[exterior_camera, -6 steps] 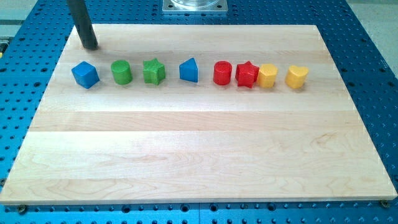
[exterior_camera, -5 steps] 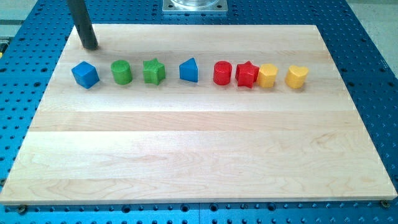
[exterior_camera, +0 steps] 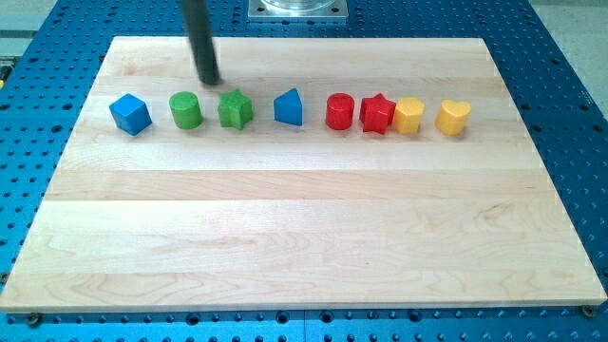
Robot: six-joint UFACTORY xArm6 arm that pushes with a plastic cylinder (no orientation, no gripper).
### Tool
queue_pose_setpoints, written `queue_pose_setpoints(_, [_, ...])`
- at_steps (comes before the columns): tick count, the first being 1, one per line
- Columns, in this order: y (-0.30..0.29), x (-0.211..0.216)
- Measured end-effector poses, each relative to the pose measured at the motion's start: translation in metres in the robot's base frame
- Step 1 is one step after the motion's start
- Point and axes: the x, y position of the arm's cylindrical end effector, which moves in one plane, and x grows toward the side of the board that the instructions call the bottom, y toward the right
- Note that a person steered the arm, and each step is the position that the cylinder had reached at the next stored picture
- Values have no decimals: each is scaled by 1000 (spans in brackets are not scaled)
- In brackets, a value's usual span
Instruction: Place the hand vertically above the blue triangle
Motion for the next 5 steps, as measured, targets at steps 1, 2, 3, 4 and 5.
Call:
queue_pose_setpoints(1, [21, 1])
queue_pose_setpoints(2, [21, 1])
queue_pose_setpoints(3, [25, 1])
queue_pose_setpoints(4, [30, 1])
queue_pose_setpoints(5, [36, 1])
